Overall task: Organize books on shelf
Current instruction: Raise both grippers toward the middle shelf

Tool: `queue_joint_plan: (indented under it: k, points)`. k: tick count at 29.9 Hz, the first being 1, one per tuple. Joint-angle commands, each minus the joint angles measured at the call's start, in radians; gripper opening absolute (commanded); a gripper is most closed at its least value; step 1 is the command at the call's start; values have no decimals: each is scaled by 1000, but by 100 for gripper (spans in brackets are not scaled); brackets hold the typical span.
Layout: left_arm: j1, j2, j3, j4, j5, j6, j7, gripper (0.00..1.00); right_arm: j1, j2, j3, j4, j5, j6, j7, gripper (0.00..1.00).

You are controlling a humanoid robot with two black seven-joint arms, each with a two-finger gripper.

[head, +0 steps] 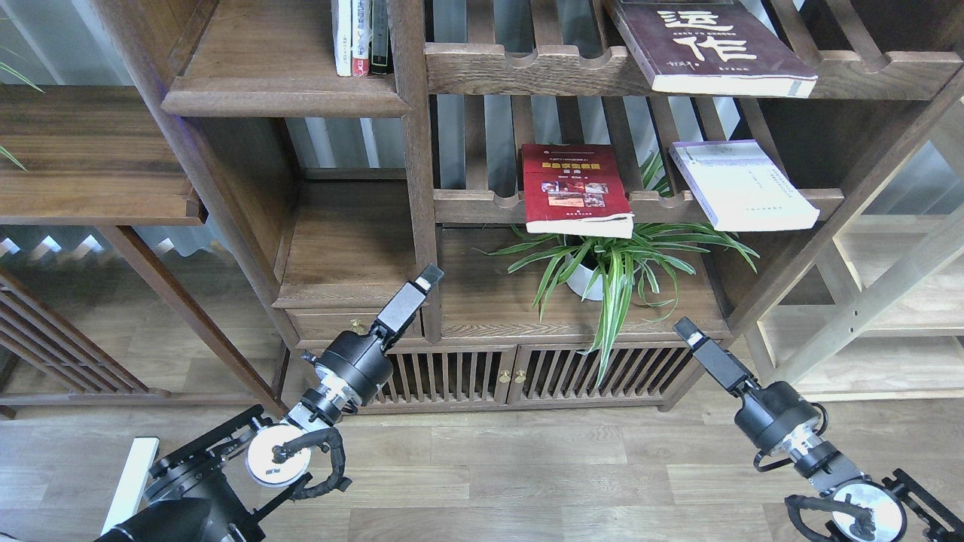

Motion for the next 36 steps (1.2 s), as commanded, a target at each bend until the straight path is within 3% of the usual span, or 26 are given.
queue_joint_plan:
  k: [1,16,25,31,36]
  points:
    - [0,2,-2,0,0,0,7,99,-2,0,0,0,0,0,2,100]
    - [12,-3,-64,-4,-20,0,19,99,-22,23,14,0,3,0,2,100]
    - [12,-18,-42,-1,-15,0,21,99,-28,64,120,-1,14,0,0,100]
    - [15,-23,-41,0,-15,0,21,99,-28,67,123,-1,14,0,-29,100]
    - [40,-23,-42,-9,-15,0,21,99,-51,67,121,-1,14,0,-28,100]
